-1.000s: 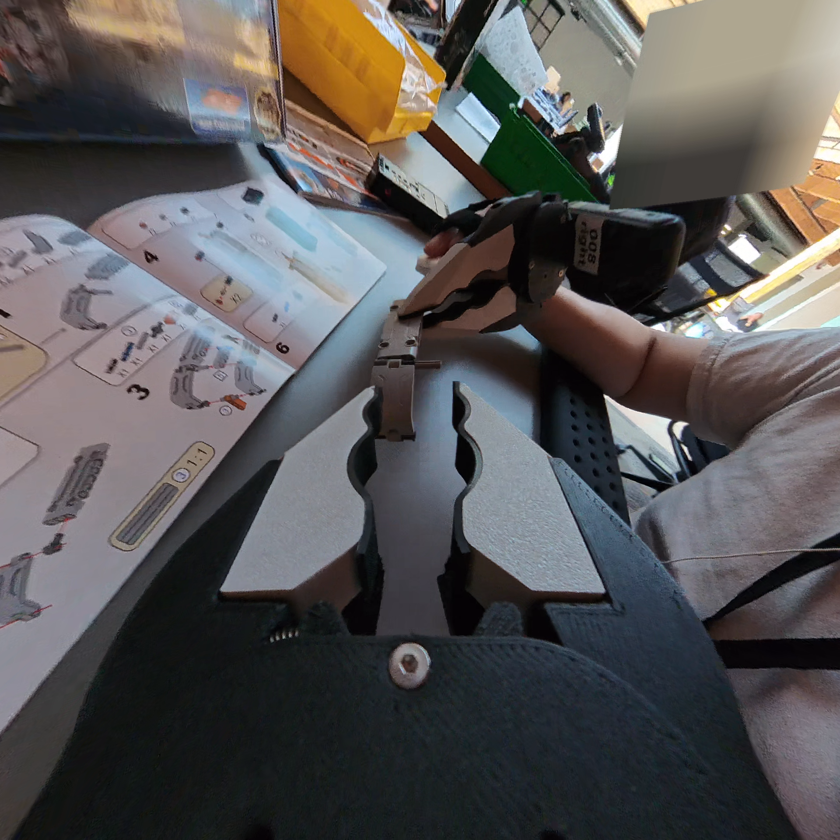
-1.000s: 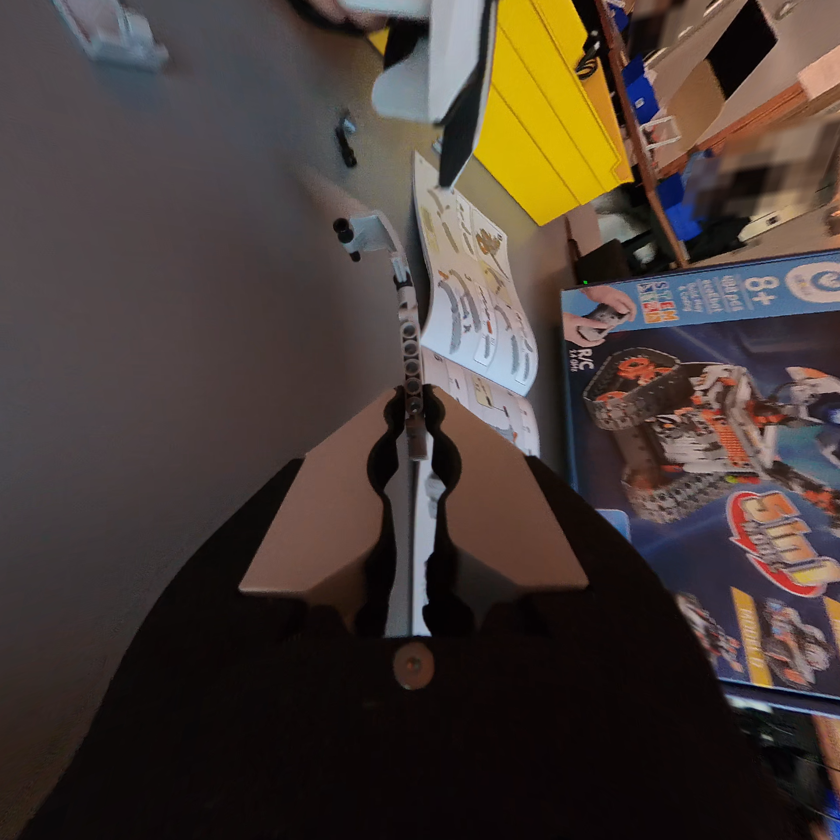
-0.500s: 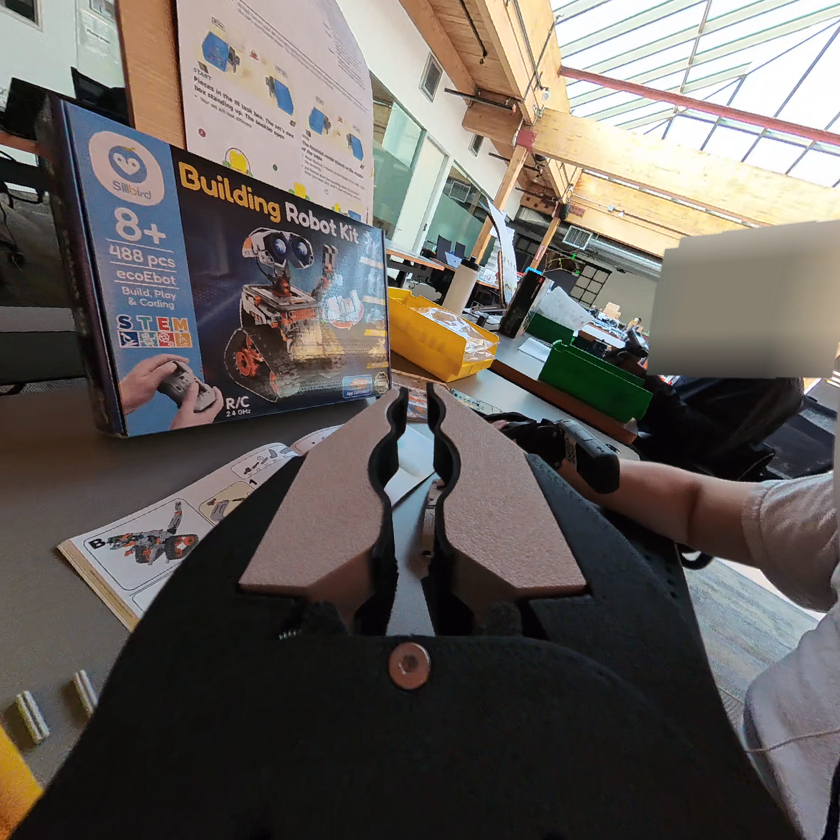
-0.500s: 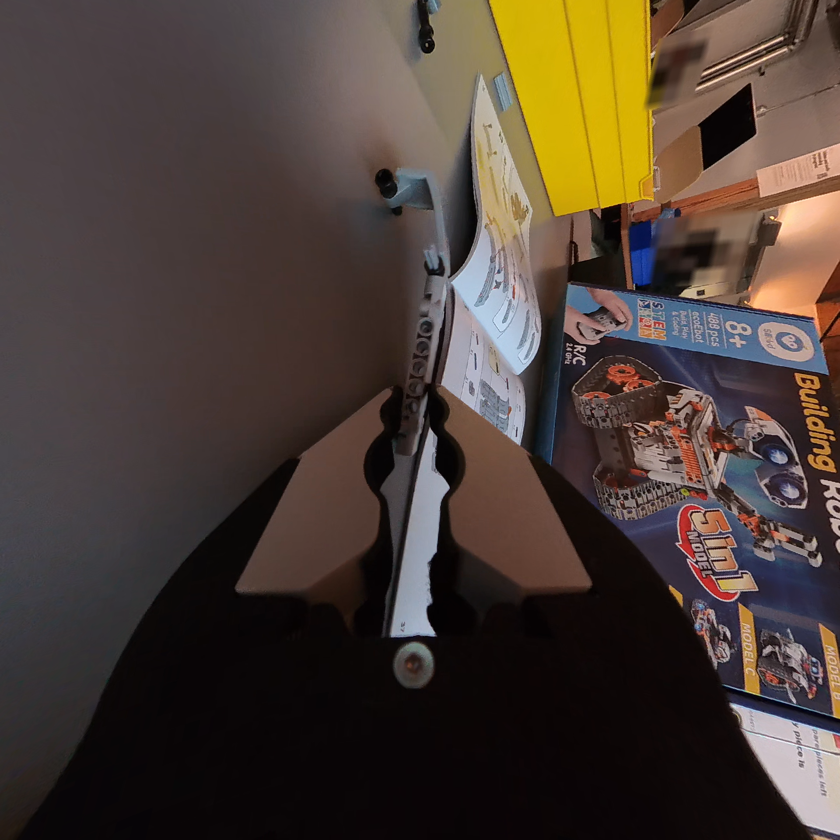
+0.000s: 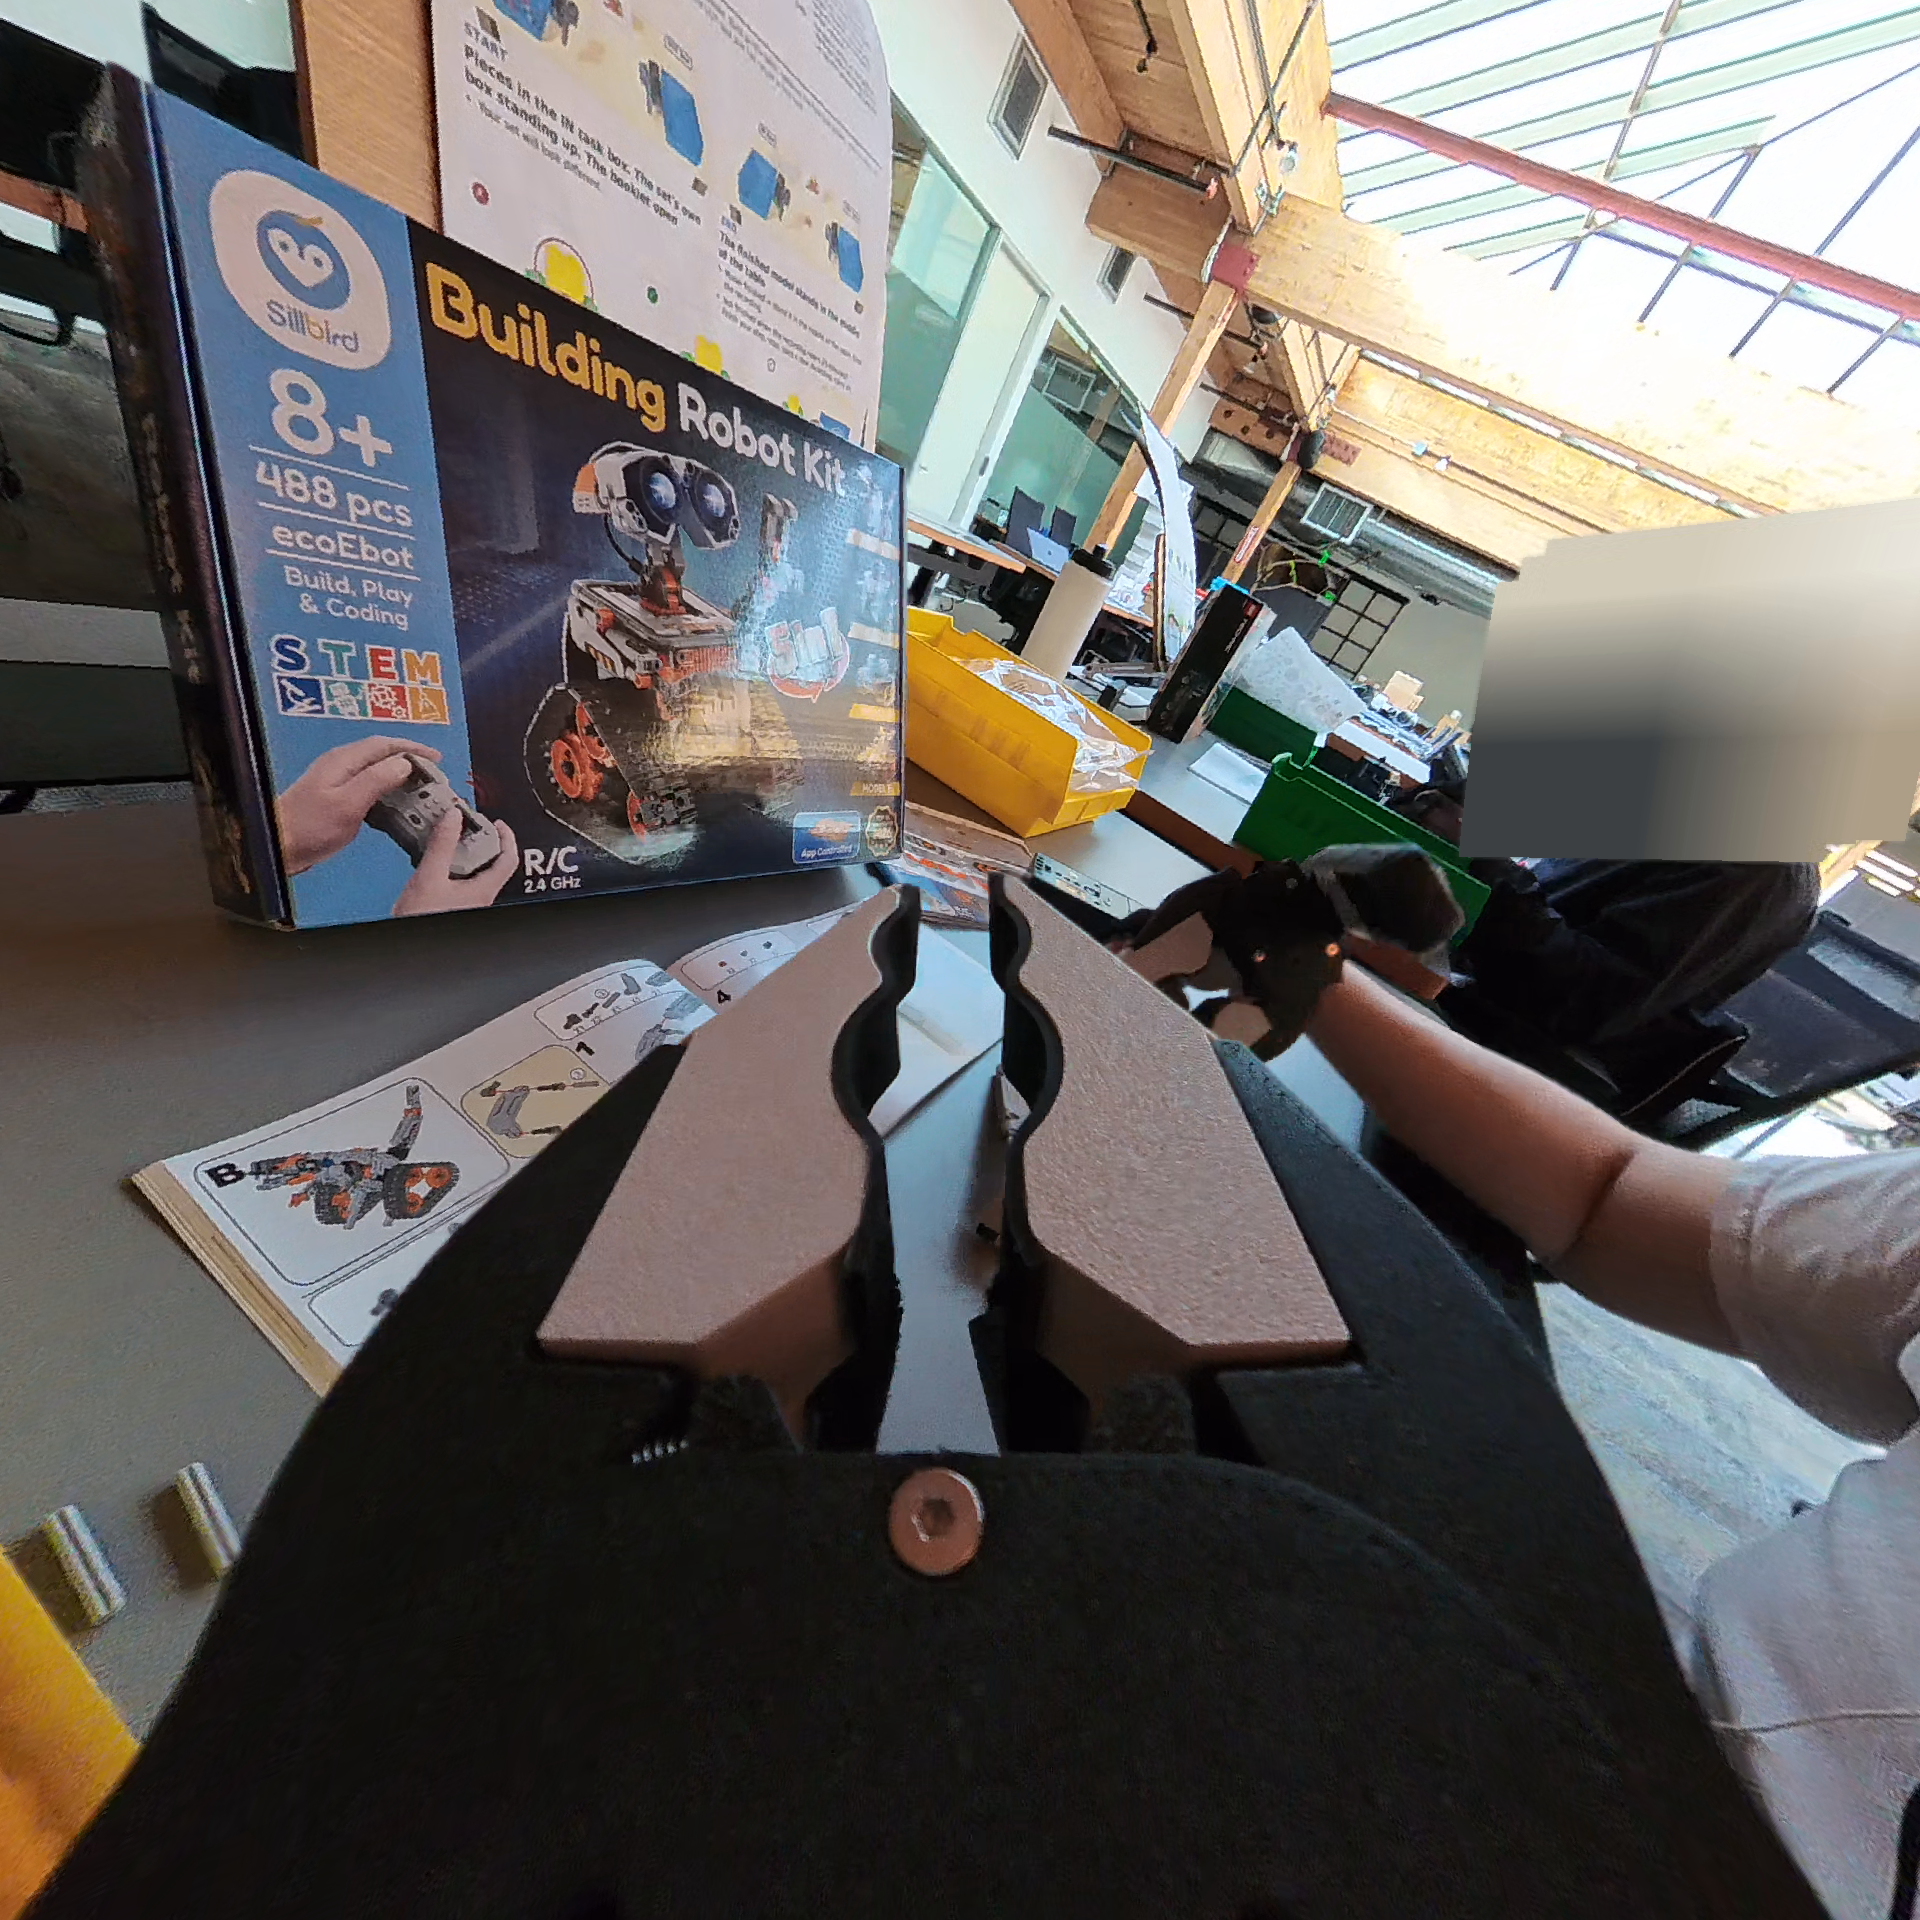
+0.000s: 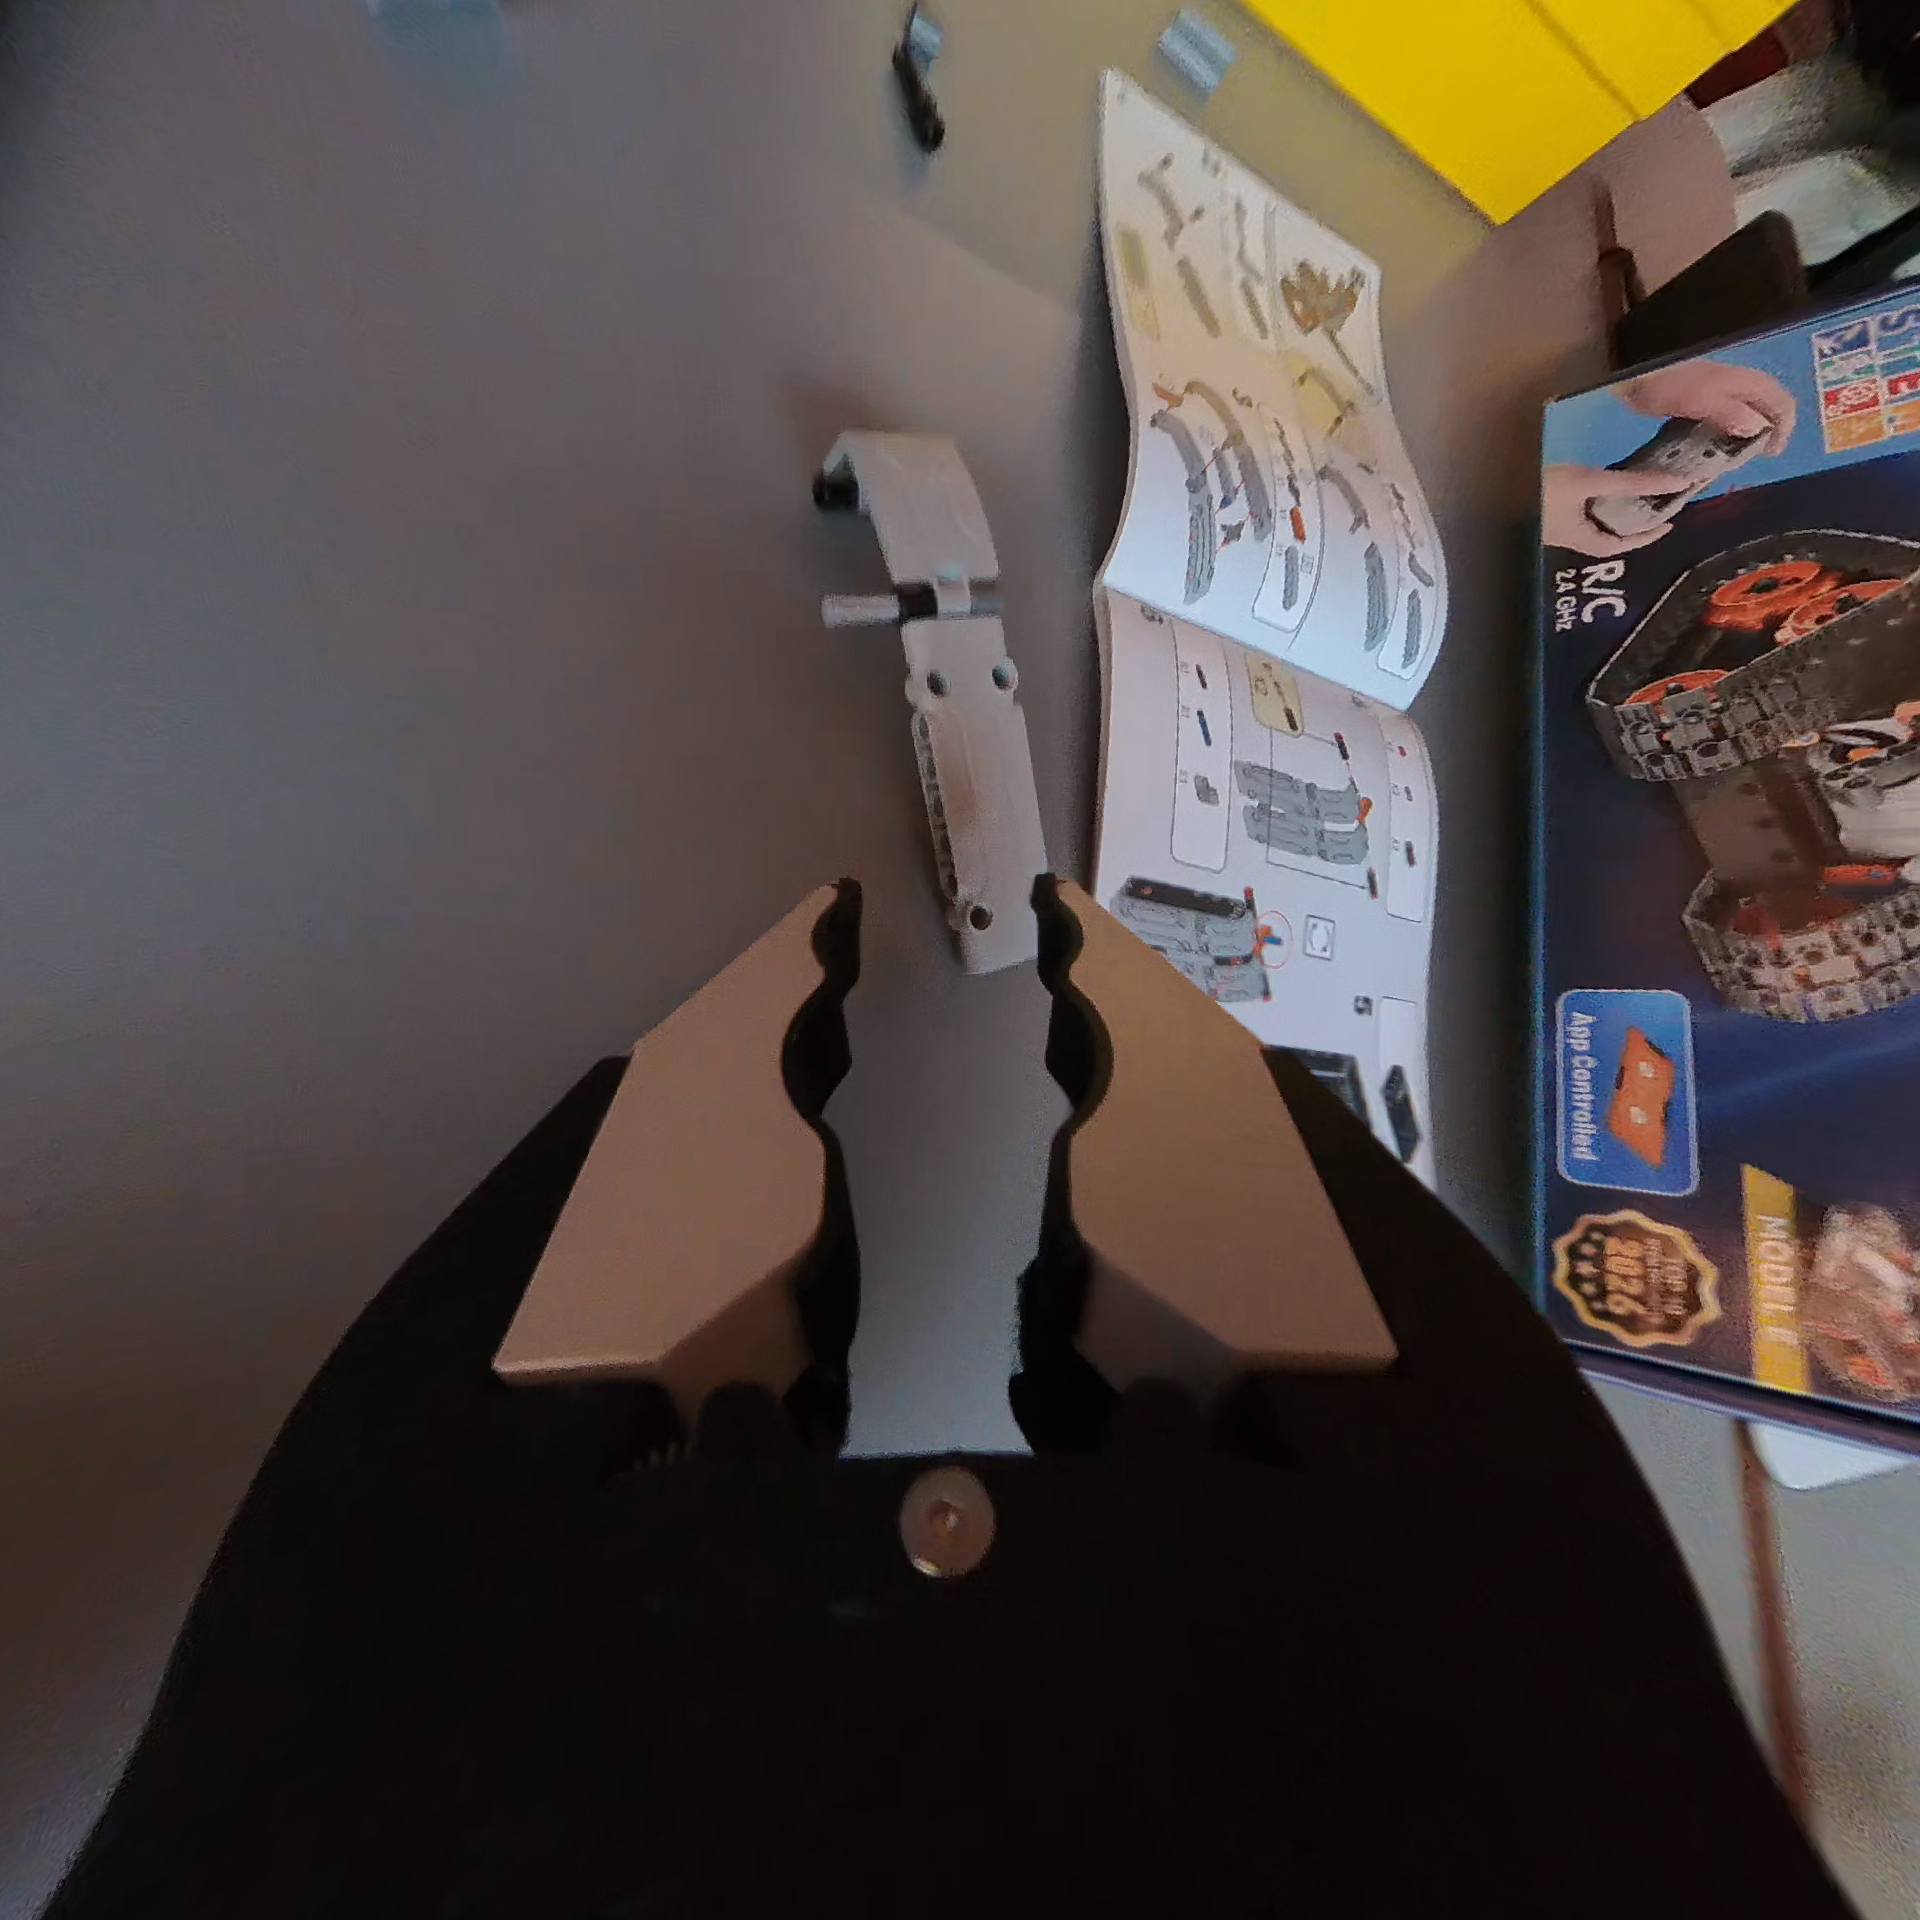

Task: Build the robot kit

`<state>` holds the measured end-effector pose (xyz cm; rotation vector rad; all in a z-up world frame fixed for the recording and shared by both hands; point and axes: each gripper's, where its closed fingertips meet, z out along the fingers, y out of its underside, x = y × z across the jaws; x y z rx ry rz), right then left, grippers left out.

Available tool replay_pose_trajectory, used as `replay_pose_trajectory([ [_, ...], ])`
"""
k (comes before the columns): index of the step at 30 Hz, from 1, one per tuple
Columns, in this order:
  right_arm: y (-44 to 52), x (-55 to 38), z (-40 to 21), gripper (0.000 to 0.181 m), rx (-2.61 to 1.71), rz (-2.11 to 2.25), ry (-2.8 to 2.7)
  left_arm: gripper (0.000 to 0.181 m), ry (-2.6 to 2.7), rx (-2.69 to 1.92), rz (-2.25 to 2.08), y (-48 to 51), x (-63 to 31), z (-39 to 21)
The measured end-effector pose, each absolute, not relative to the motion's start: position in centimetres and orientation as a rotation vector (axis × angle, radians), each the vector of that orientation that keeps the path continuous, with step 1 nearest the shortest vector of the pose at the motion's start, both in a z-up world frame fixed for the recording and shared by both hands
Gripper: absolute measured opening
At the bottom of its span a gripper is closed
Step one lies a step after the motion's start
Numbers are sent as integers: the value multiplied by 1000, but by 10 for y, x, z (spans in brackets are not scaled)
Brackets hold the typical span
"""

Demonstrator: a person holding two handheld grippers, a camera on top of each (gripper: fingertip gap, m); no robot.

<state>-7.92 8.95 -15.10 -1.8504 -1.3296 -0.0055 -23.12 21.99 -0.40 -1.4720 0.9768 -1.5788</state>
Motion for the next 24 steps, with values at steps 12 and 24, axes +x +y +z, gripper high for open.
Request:
replay_pose_trajectory([
  [12,86,-262,-148,51,-2267,580,-780,9,941,-1390,-1488,224,-241,11],
  [24,115,-262,-161,5,-2314,548,-773,7,871,-1300,-1501,232,-267,39],
])
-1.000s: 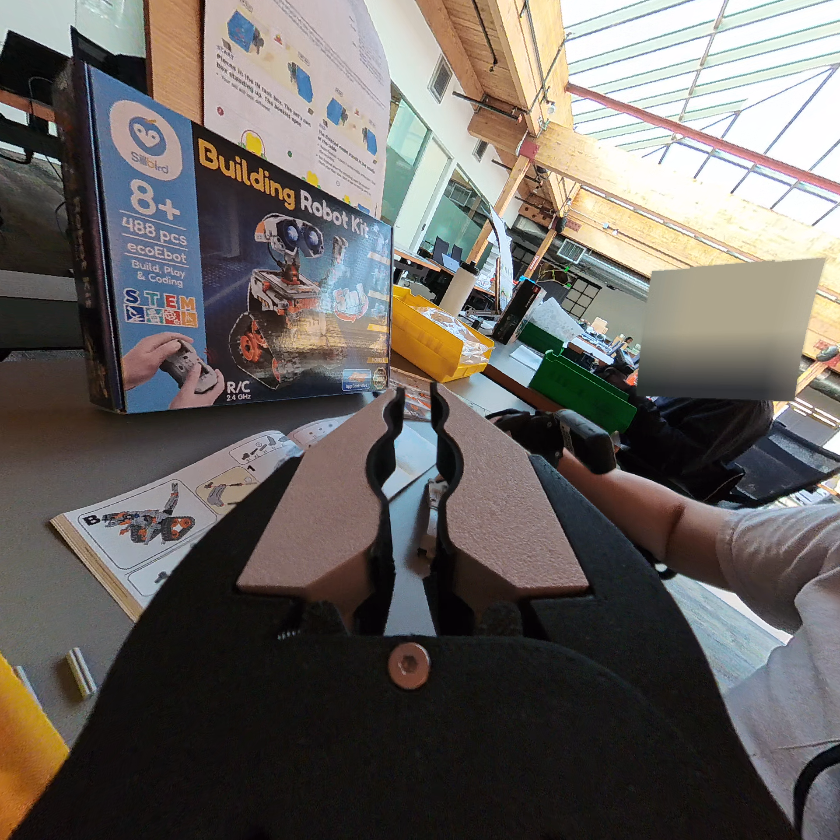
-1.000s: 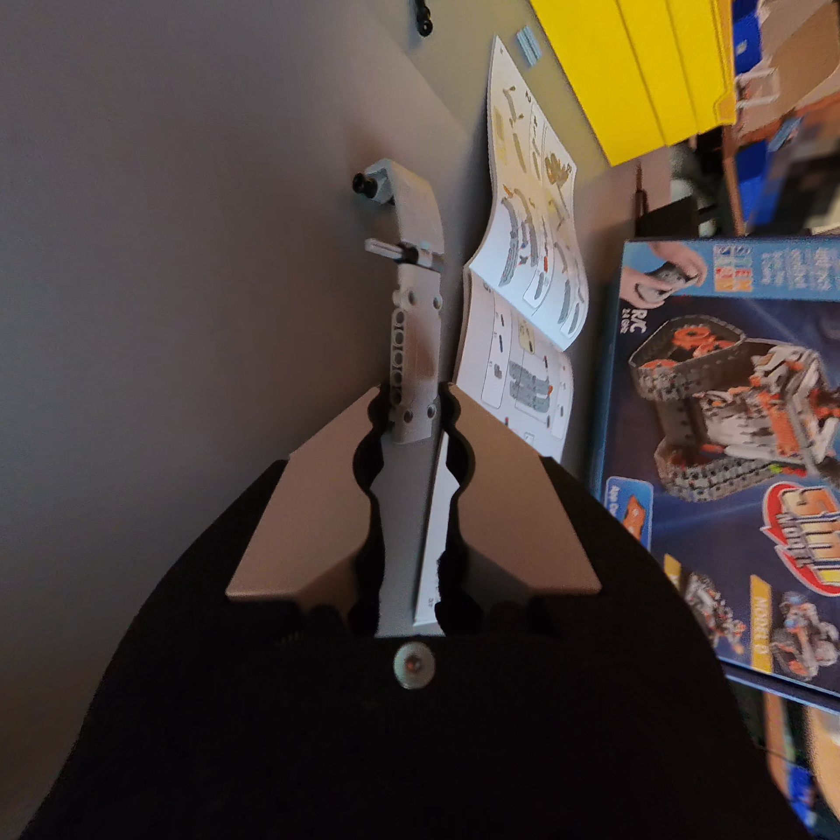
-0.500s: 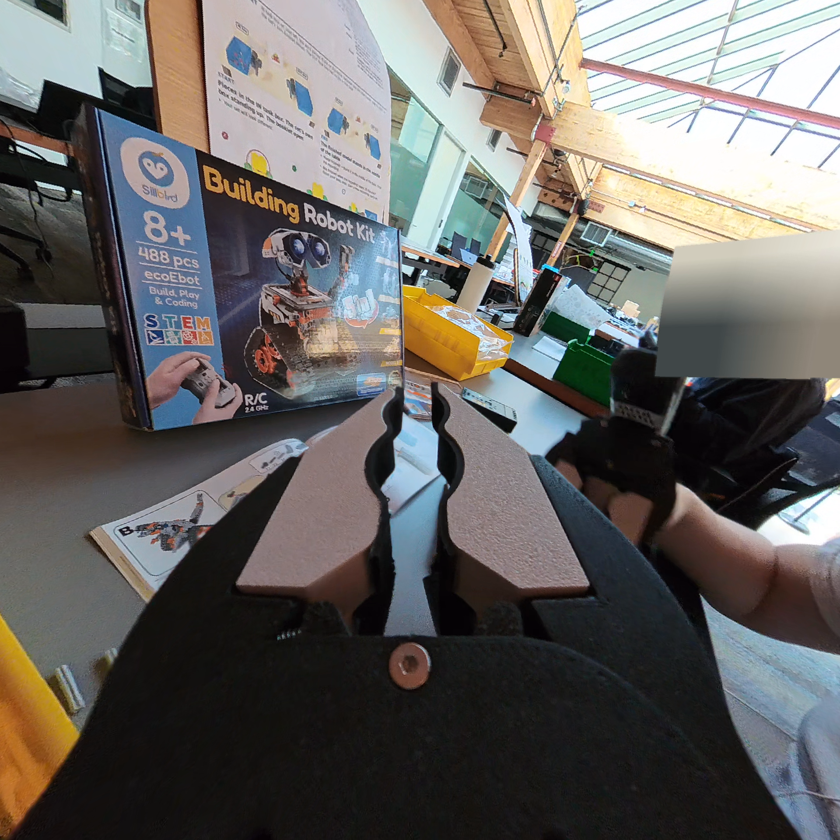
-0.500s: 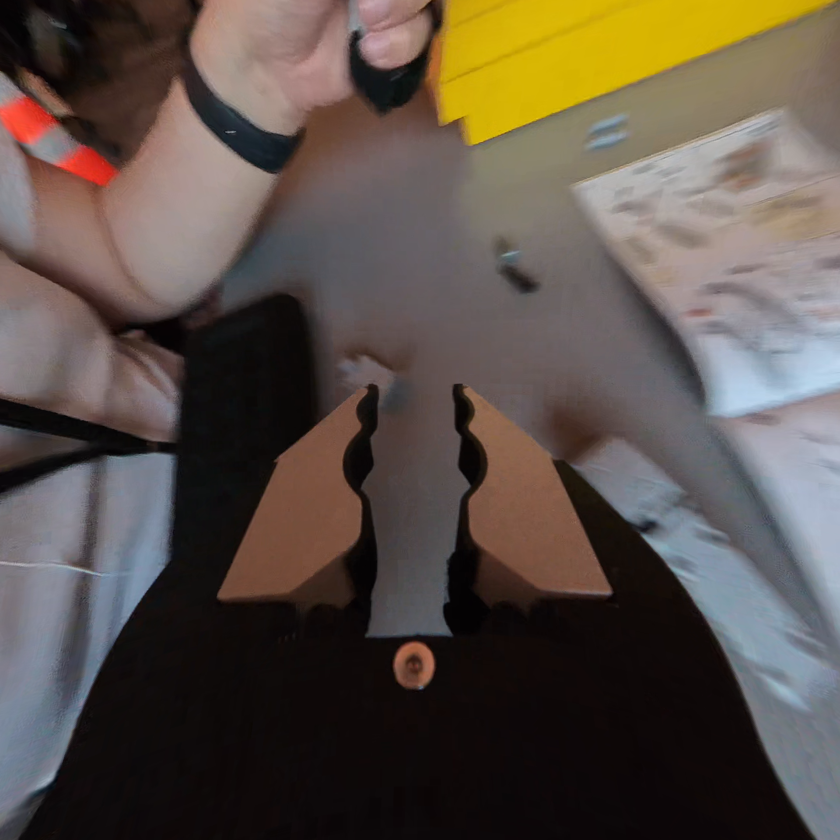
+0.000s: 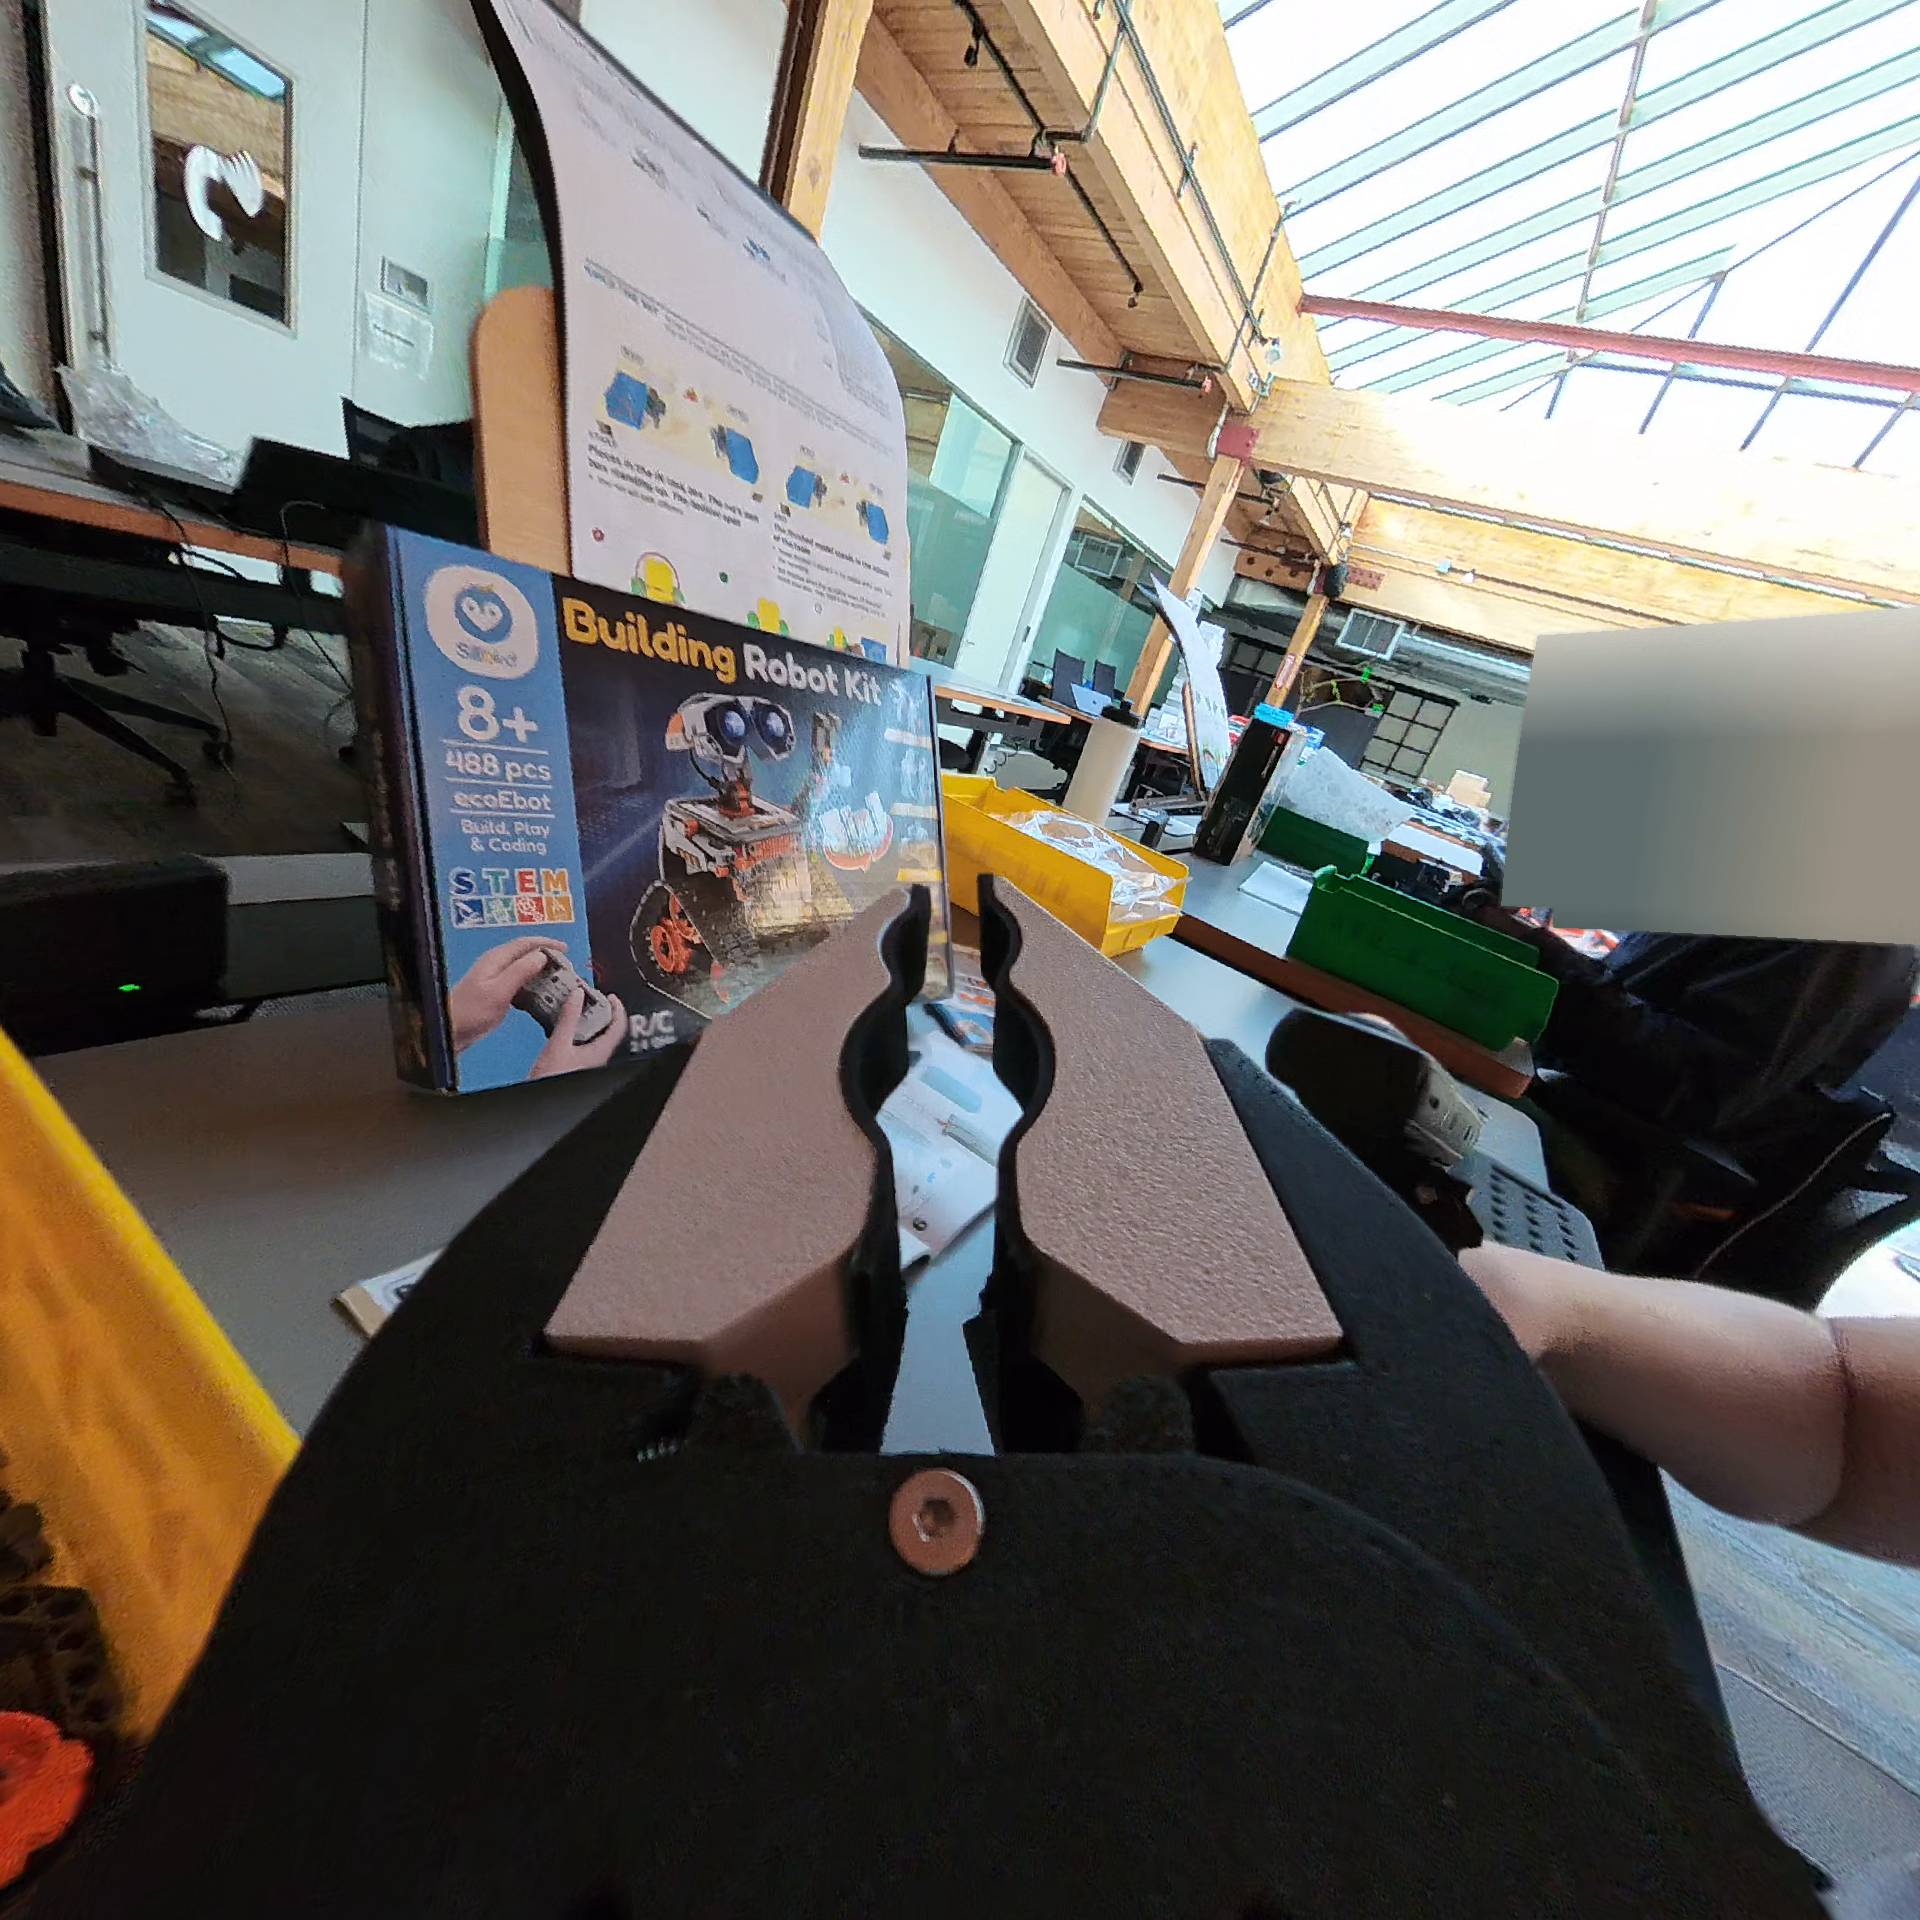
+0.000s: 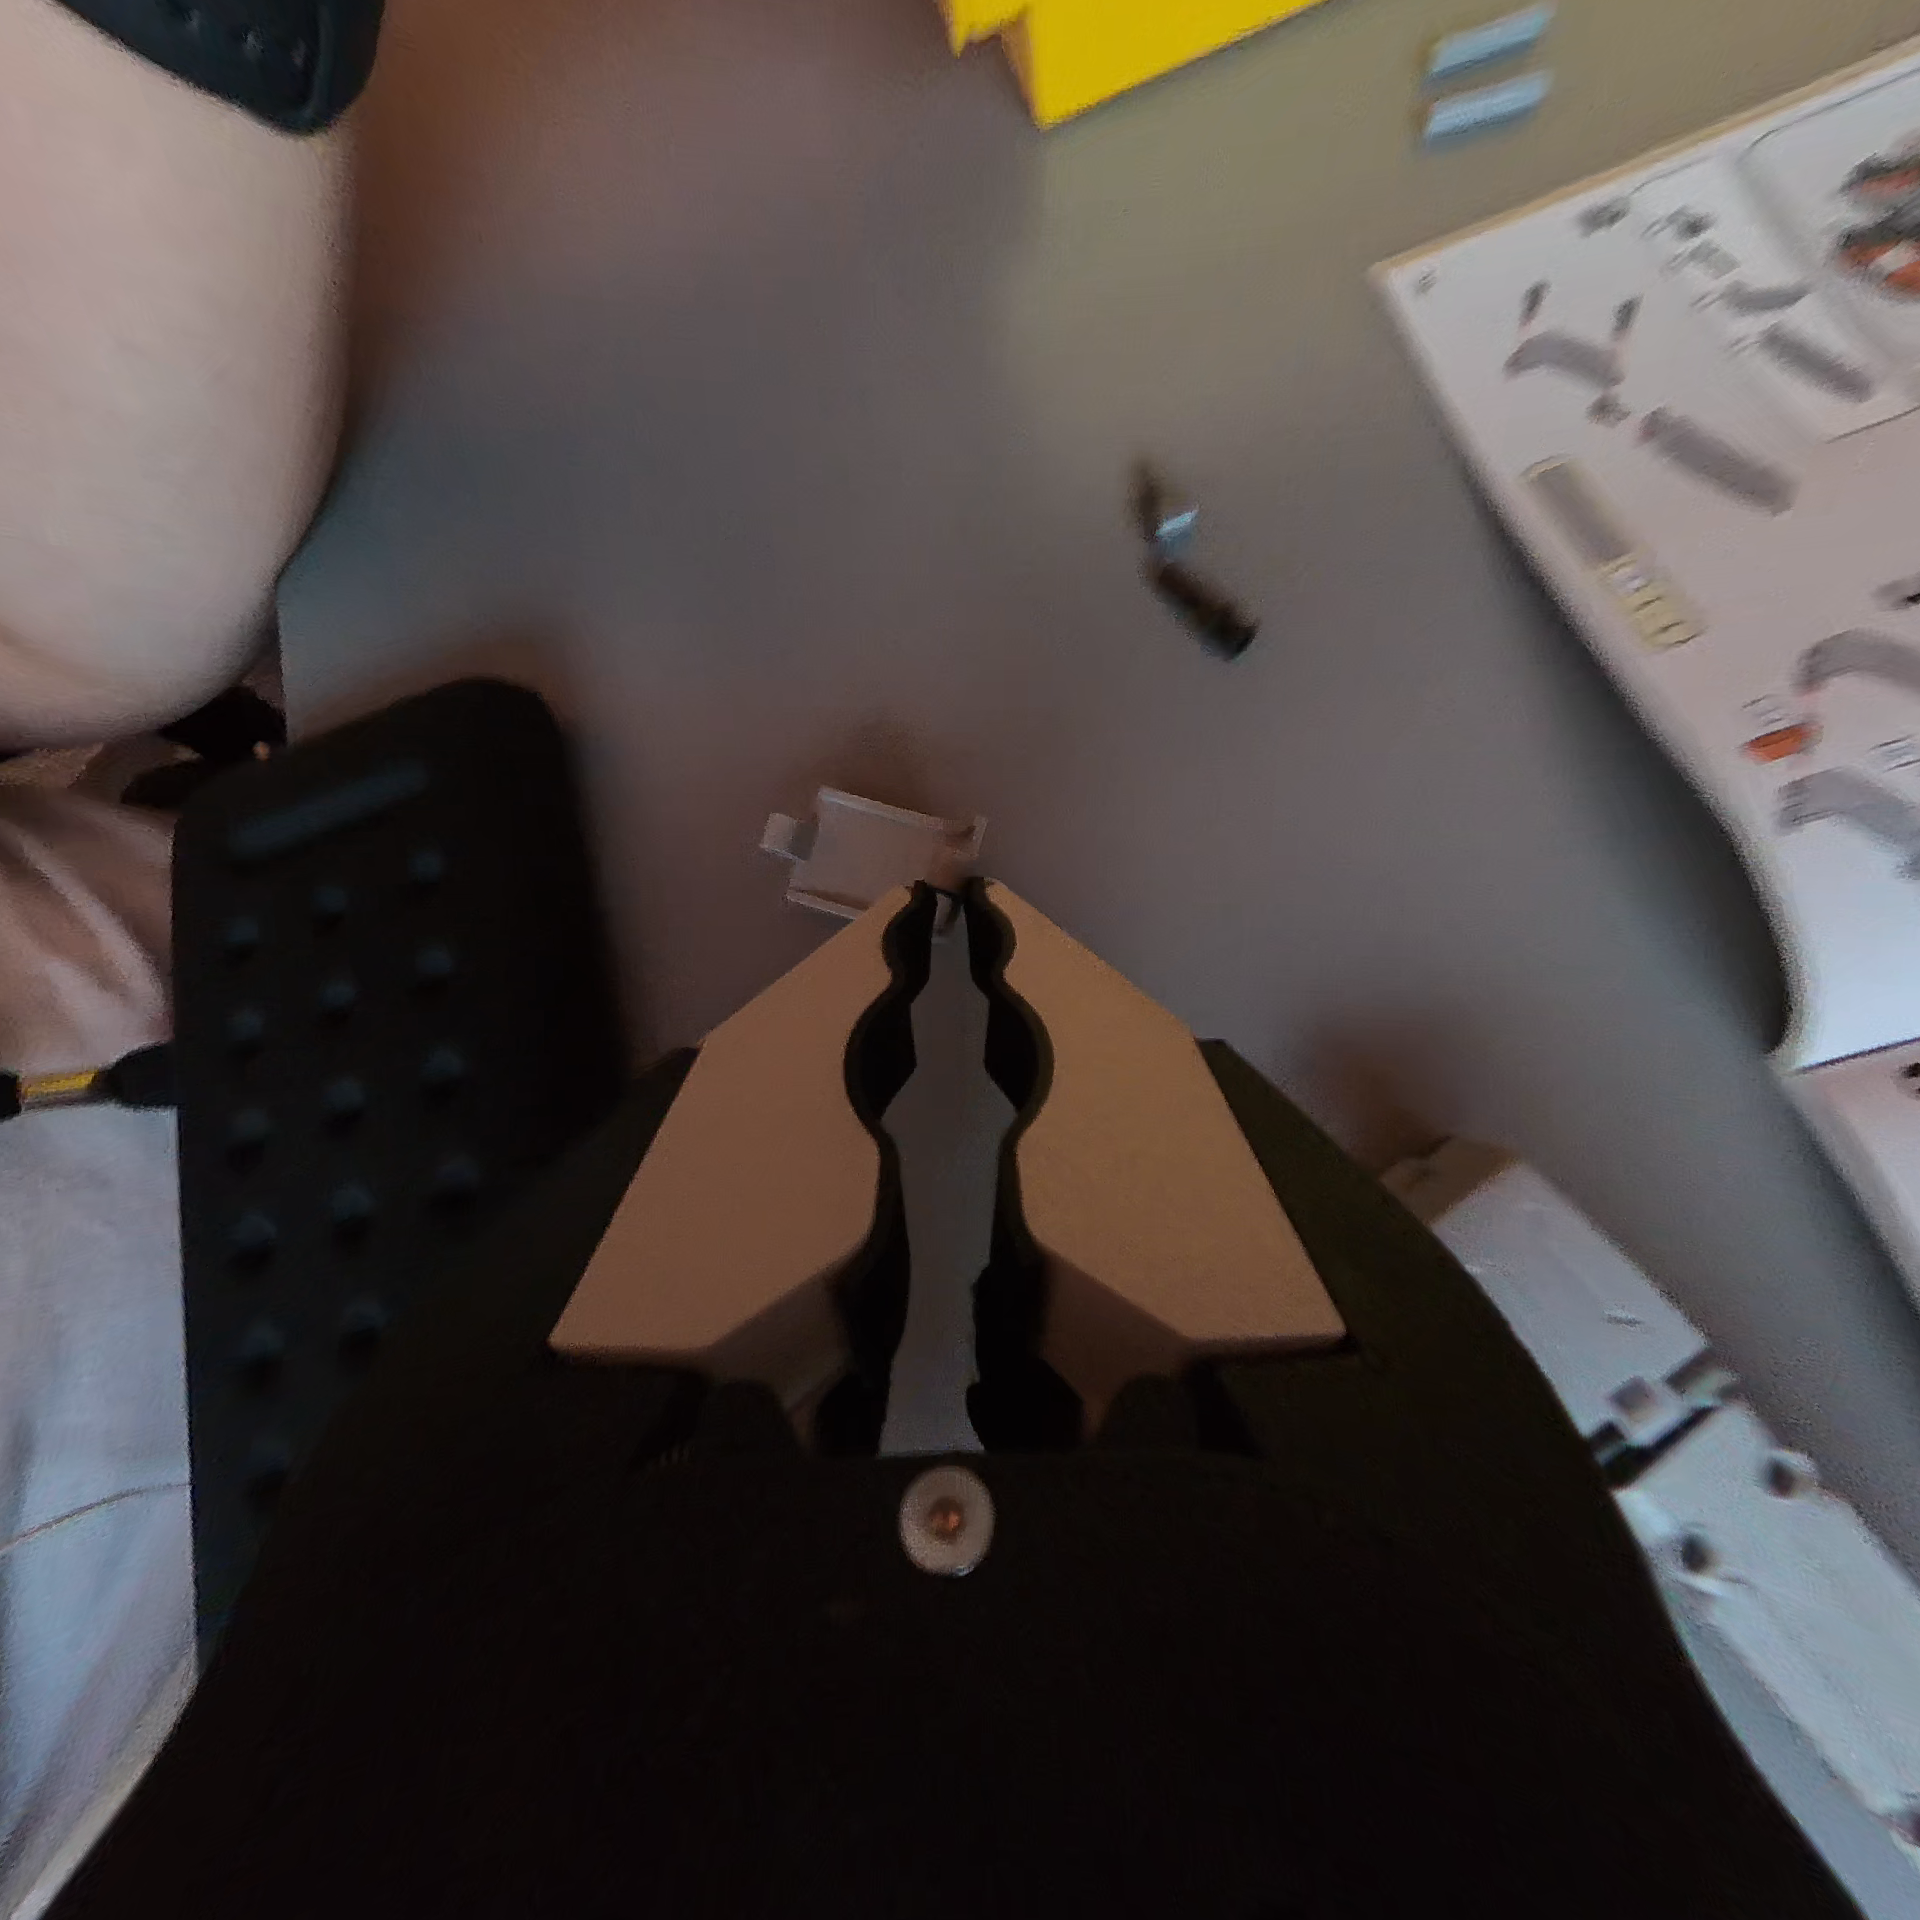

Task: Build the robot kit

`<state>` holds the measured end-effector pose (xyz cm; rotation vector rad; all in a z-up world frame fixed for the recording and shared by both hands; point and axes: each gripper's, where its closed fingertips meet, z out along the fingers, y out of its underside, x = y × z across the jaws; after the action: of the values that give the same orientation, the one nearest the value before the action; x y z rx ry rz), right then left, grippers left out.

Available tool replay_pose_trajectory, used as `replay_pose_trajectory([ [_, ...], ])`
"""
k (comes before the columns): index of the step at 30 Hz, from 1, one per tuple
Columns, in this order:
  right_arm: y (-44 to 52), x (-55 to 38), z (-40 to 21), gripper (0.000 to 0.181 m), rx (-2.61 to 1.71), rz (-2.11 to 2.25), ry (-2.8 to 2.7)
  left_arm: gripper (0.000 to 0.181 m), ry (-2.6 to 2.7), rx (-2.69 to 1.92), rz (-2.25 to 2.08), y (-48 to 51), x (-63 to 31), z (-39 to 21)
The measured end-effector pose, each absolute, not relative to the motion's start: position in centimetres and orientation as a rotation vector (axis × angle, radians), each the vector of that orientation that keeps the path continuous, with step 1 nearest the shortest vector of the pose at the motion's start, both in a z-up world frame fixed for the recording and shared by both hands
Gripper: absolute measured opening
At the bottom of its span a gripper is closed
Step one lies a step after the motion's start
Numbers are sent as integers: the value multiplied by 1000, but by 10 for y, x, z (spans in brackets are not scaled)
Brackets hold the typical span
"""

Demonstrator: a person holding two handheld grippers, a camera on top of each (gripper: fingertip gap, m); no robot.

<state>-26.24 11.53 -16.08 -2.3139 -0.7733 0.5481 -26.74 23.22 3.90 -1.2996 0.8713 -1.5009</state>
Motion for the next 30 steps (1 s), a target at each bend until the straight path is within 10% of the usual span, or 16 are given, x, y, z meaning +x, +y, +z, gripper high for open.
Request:
replay_pose_trajectory([
  [16,106,-300,-36,5,-1212,272,-984,54,1128,-1457,-1980,109,-305,-21],
  [30,101,-292,-19,5,-1082,218,-936,25,1139,-1360,-2485,82,-298,-28],
])
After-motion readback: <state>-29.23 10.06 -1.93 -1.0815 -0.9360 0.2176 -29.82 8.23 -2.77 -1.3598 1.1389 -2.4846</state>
